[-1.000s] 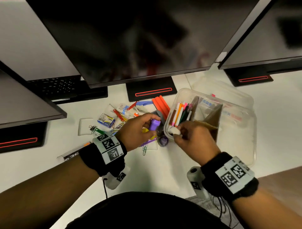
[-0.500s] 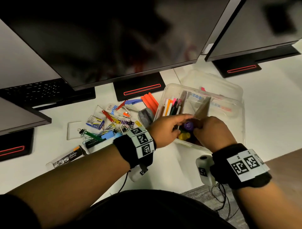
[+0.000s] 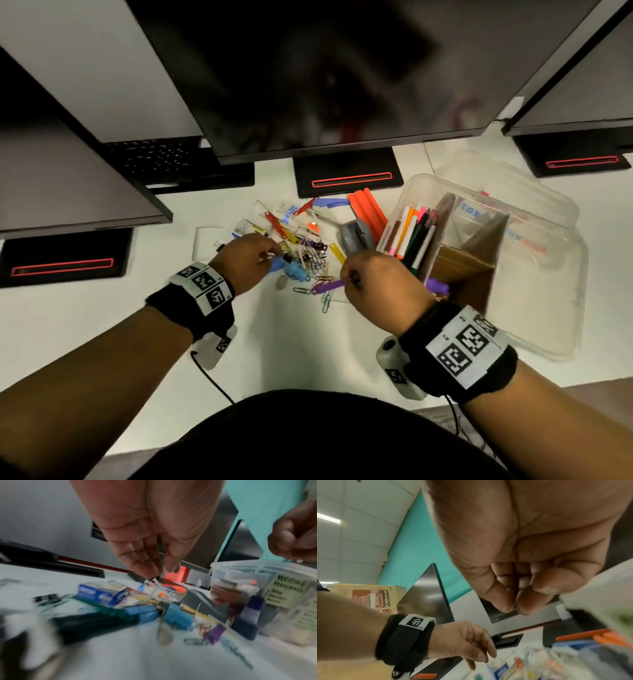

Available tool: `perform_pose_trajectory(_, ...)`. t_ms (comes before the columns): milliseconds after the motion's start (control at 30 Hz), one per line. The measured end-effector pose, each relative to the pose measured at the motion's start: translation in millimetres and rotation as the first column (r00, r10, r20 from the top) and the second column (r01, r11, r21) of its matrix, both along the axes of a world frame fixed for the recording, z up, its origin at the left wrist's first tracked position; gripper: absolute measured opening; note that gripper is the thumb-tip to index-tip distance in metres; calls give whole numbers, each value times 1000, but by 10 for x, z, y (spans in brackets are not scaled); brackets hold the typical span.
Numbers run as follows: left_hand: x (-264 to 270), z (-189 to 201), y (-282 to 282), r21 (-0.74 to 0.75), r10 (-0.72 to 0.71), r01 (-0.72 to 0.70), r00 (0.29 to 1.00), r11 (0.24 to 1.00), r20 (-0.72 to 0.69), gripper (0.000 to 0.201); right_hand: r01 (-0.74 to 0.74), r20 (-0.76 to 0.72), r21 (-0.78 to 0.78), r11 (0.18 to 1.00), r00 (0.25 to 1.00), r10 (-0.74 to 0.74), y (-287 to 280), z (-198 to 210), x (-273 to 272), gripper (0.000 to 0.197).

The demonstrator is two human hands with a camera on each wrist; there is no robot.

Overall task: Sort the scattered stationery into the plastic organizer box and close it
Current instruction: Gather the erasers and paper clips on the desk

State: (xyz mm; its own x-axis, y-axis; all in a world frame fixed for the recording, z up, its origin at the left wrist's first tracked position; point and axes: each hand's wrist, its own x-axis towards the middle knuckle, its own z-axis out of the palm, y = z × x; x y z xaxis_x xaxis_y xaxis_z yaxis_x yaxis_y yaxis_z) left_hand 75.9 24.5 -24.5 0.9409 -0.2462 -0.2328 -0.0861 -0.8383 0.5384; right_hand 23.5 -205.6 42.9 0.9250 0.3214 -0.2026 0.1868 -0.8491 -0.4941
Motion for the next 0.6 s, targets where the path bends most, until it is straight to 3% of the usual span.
perform_pose_trajectory(167, -208, -176, 146, 96, -81, 91, 991, 991, -111, 34, -104, -201, -119, 987, 976, 78, 350, -517, 88, 36)
perform_pose_trajectory(267, -244, -262, 48, 119, -177, 201, 967, 972, -184, 42, -137, -226, -108, 985, 968, 109, 480, -724, 170, 52)
perform_pose_trajectory(367, -265, -359, -23, 240, -285, 344, 925, 908, -250, 50, -223, -225, -159, 962, 957, 184, 605, -802, 264, 55)
perform_pose_trajectory(433, -309, -389, -37, 310, -294, 356, 927, 882, -232, 48, -264, -237, -230, 937, 949, 209, 671, -810, 303, 57)
perform_pose_trajectory(600, -434, -449, 100, 258, -297, 338, 937, 905, -185, 38, -266, -228, -318, 910, 953, 199, 656, -855, 245, 52)
